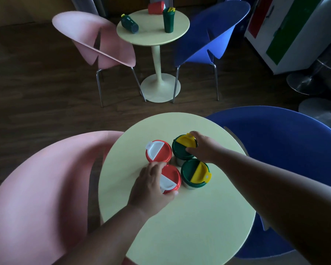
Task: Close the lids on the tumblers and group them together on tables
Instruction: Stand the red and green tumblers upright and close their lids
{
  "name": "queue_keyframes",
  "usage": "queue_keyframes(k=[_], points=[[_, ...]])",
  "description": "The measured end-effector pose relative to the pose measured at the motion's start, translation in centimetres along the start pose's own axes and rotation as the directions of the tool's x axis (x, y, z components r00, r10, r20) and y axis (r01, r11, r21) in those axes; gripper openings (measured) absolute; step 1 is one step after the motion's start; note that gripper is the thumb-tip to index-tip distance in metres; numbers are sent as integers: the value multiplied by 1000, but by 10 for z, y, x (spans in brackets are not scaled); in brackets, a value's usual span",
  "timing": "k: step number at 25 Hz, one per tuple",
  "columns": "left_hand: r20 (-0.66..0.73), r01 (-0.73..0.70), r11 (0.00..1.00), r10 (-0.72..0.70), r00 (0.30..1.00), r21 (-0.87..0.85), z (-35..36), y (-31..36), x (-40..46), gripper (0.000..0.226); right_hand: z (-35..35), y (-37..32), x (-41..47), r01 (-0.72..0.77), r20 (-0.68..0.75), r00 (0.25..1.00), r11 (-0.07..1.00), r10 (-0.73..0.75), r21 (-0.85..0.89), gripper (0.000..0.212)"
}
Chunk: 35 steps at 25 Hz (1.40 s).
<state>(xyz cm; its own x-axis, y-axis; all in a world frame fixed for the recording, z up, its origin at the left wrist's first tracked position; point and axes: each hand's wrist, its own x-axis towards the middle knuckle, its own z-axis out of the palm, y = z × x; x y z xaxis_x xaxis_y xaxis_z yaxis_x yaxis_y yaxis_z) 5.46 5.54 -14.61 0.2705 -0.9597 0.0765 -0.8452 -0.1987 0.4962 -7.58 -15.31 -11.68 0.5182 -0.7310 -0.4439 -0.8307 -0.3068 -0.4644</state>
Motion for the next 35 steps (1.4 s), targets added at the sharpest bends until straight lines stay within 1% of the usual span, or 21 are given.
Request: queue_keyframes(k=[3,5,8,17,21,25,28,29,31,33,34,35], points=[[-25,19,997,-21,999,-70,3,-1,-1,81,1,0,0,-11,-1,1000,1000,11,2,67],[-21,32,996,-34,999,-89,1,-2,0,82,1,1,0,-12,-3,1000,1000,12,-1,66],[-9,14,995,-15,1000,-97,-1,-5,1,81,1,2,1,-14,0,1000,1000,14,9,65],[-8,-1,997,0,1000,-77,-2,-6,-1,77,1,3,0,-19,11,1000,999,19,39,64],[1,5,1000,-5,1000,-8,-1,-7,-1,79,3,3,-3,-39,-5,999,999,39,28,66],[7,17,1000,-17,1000,9,-1,-9,-1,82,8,15,-15,-58,-15,998,993,60,99,71],[-1,26,1000,-26,1000,15,-2,-7,-1,84,10,28,-32,-108,-13,994,988,110,114,74],[-24,31,1000,-31,999,0,-4,-7,0,83,11,31,-40,-117,-6,993,986,119,119,77],[-129,31,998,-38,991,-55,-9,-9,7,74,13,34,-57,-118,17,993,984,117,132,87],[-237,53,995,-73,969,-90,-14,-15,24,64,17,31,-73,-105,55,993,989,100,101,107],[-243,88,990,-112,964,-108,-17,-18,36,63,20,28,-78,-93,70,994,993,89,68,118],[-200,137,982,-162,966,-129,-19,-20,48,66,24,25,-82,-82,80,994,996,79,37,127]])
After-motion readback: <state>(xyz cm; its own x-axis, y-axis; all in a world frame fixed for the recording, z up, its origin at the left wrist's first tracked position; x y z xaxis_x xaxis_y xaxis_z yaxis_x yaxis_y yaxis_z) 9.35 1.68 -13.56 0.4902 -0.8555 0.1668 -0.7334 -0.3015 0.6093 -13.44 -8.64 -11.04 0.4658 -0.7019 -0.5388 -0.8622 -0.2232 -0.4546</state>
